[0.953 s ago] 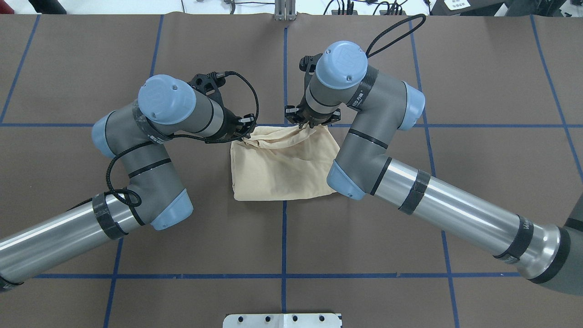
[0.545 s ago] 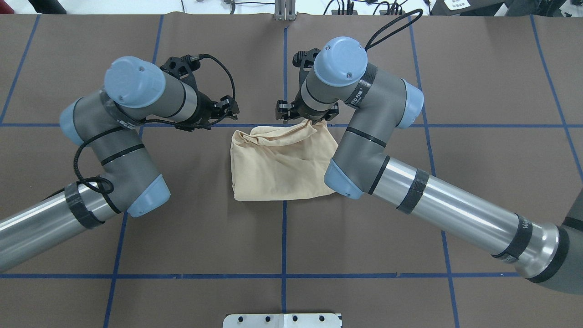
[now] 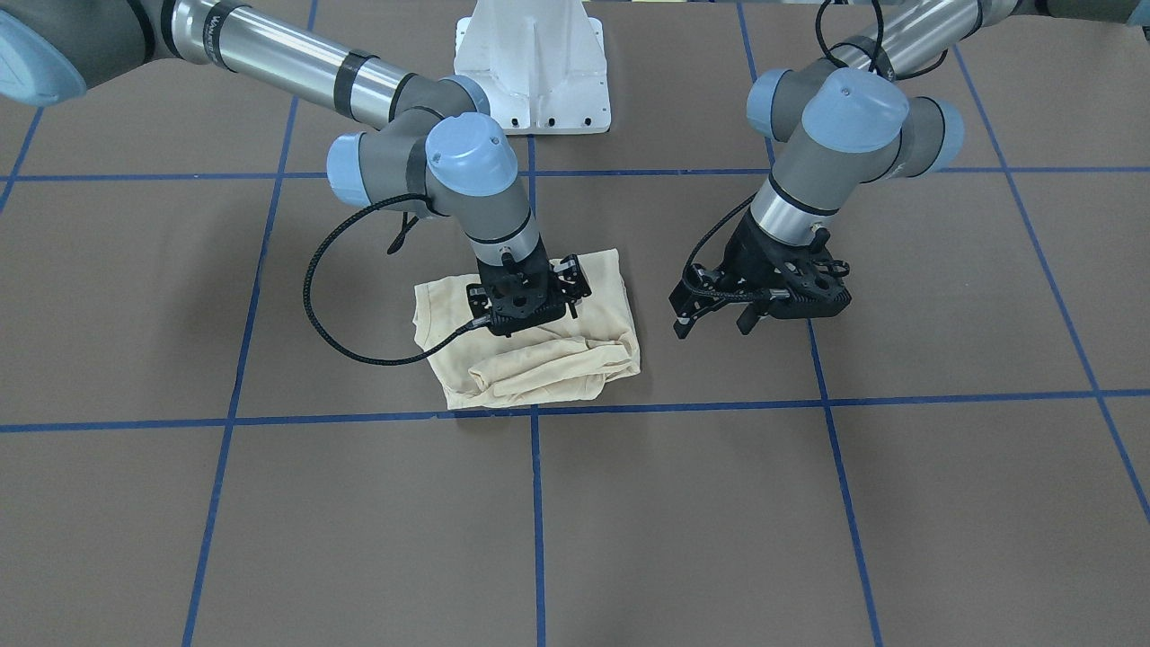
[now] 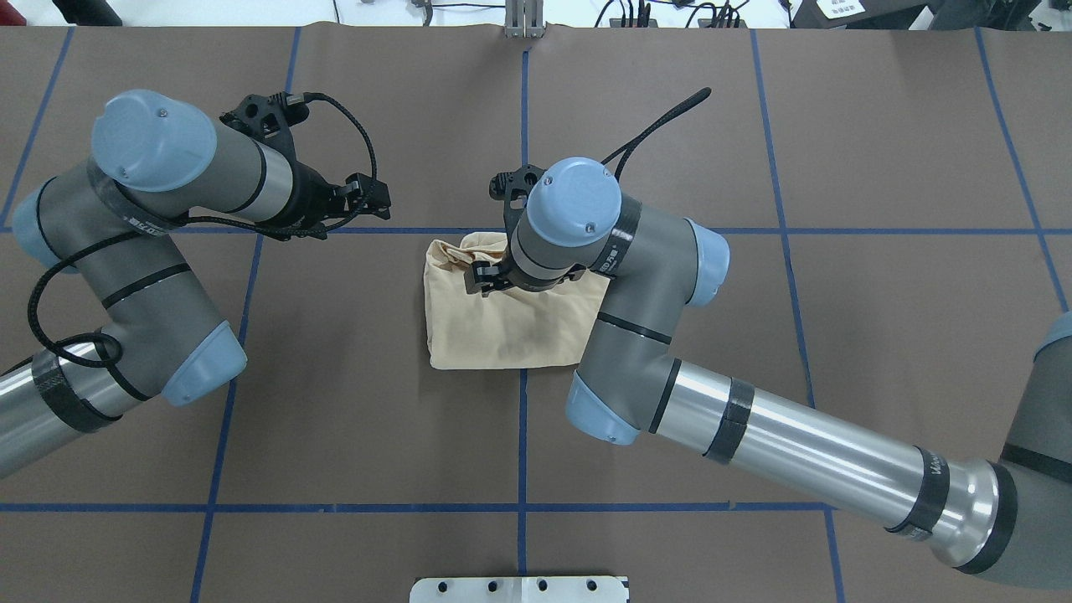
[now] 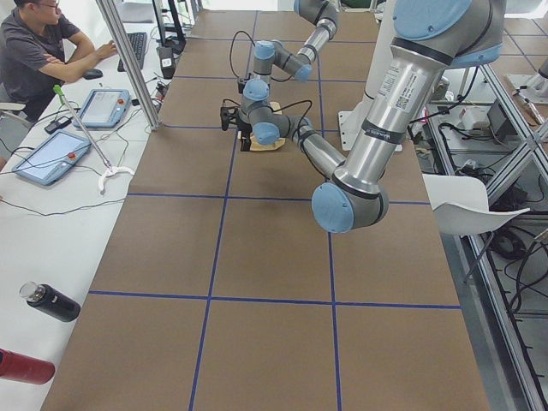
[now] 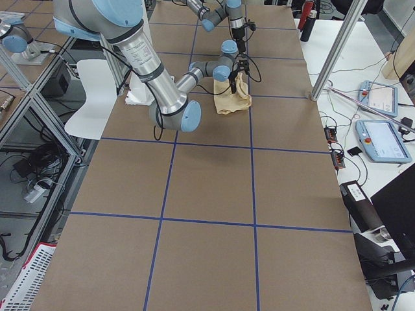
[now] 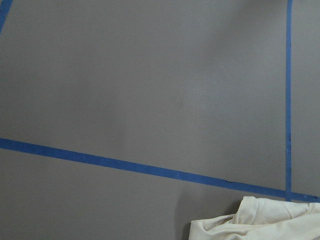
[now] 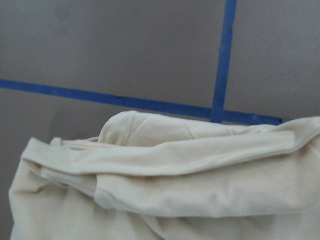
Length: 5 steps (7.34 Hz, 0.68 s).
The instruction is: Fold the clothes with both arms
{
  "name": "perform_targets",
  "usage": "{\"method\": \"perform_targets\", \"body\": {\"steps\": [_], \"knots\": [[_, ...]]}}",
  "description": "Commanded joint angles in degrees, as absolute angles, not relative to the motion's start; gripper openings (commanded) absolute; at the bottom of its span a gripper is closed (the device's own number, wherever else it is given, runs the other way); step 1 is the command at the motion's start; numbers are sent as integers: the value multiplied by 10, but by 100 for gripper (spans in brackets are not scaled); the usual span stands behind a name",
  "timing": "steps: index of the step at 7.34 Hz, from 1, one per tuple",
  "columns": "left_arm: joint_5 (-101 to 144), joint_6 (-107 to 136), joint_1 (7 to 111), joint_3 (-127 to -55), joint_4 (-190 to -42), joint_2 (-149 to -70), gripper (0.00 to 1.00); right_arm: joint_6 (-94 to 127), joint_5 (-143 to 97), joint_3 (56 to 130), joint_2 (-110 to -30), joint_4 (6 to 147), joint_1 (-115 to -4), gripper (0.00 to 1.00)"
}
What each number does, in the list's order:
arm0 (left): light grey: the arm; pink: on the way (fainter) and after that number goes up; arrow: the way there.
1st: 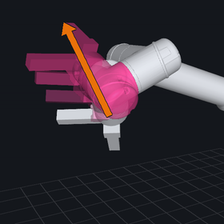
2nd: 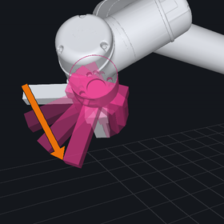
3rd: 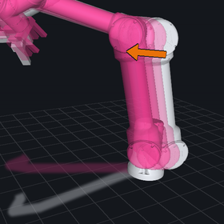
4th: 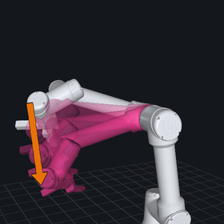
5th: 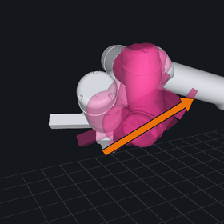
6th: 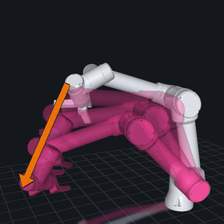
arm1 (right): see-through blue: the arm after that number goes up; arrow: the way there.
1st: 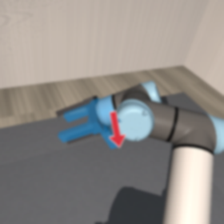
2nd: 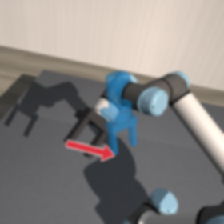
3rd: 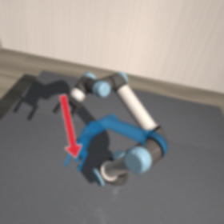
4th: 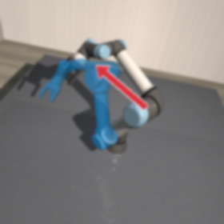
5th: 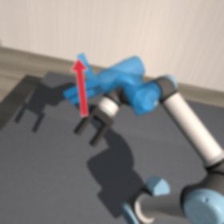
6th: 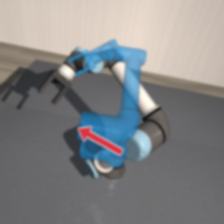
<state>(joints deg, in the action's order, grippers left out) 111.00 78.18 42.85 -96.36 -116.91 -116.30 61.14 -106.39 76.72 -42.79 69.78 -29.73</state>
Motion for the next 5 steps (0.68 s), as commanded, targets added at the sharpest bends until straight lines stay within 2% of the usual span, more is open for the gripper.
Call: {"method": "perform_targets", "body": {"steps": [1,3,5], "knots": [[1118,782,431,-964,-1169,-1162,100,586,-1045,744,-418,698,-294,99],[1118,782,431,-963,-1169,-1160,100,576,-1021,650,-348,694,-309,99],[1118,784,431,-963,-1169,-1159,100,553,-1021,611,-314,693,-337,98]]}}
